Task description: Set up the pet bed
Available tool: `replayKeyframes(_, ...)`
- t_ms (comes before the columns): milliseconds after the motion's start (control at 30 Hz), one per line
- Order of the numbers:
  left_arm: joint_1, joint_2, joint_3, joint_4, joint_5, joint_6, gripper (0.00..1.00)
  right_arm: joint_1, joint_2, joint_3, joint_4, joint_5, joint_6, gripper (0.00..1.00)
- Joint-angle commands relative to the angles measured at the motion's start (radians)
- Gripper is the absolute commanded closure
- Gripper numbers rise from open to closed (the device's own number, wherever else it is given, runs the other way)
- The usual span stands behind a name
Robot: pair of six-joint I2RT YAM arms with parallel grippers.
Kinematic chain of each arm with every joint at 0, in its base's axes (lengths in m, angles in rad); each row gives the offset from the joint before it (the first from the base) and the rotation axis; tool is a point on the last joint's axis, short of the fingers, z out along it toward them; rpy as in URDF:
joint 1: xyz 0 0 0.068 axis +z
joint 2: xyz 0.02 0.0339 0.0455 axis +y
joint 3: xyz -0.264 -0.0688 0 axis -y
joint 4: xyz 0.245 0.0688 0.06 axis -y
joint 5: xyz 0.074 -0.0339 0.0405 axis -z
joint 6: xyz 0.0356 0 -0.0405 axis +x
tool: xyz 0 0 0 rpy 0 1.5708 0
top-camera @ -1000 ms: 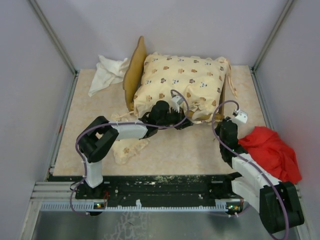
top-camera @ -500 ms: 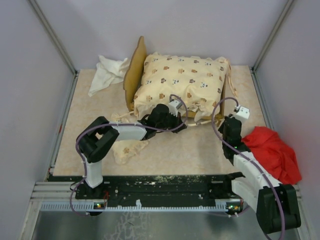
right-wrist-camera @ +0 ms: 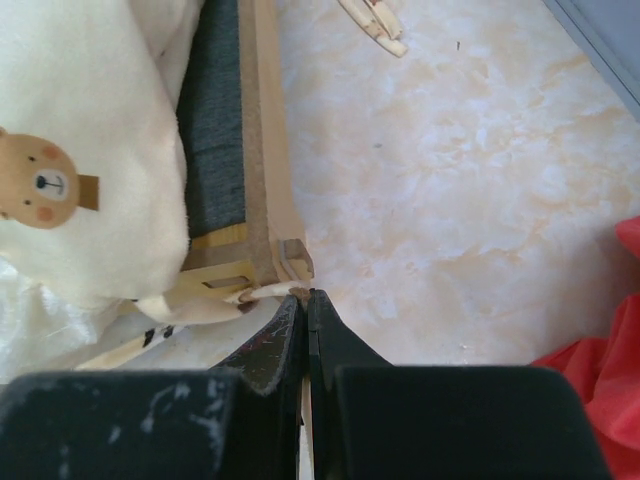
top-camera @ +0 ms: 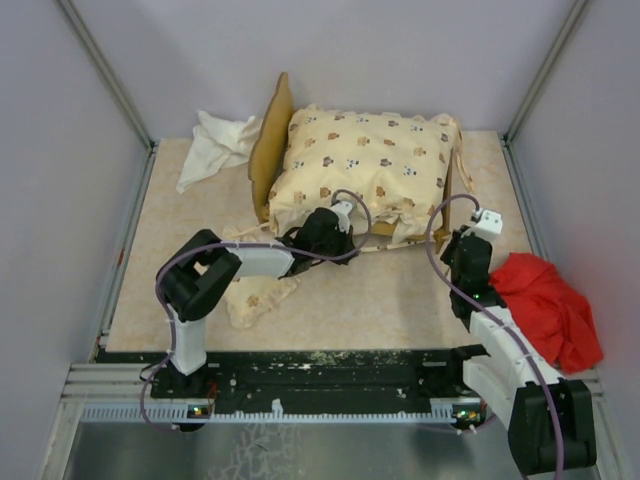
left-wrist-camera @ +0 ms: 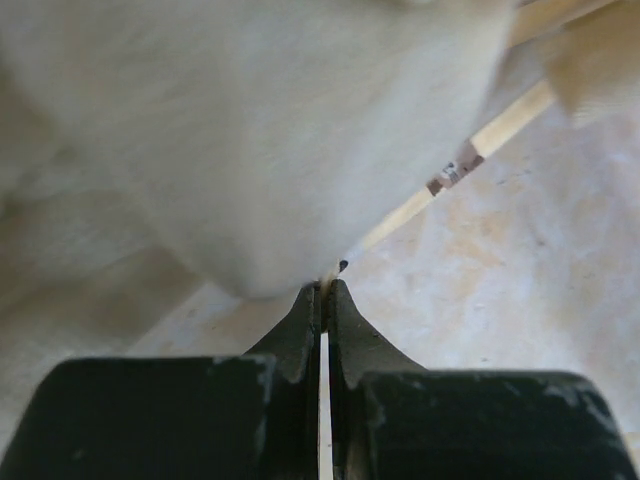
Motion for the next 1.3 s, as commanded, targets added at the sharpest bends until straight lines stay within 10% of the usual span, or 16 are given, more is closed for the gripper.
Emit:
replayKeyframes(0, 0.019, 0.028, 0.022, -0.083, -0.076, -0.016, 1.0, -0.016, -0.036, 0.018, 0.156, -0.001, -0.021, 1.0)
replayKeyframes(867, 0.037, -0.007, -0.044, -0.128, -0.11, -0.09, 1.0, -0.04, -0.004, 0.1, -0.026, 0.071, 0.049, 1.0)
replayKeyframes(1033, 0.023, -0.133, -0.055, -0.151, -0.023, -0.097, 0.66, -0.039, -0.001, 0.229, -0.303, 0.028, 0.174, 0.74)
replayKeyframes(1267, 0.016, -0.253, -0.056, -0.184, -0.019, -0.103, 0.53, 0.012, -0.128, 0.195, -0.353, -0.117, 0.382, 0.63)
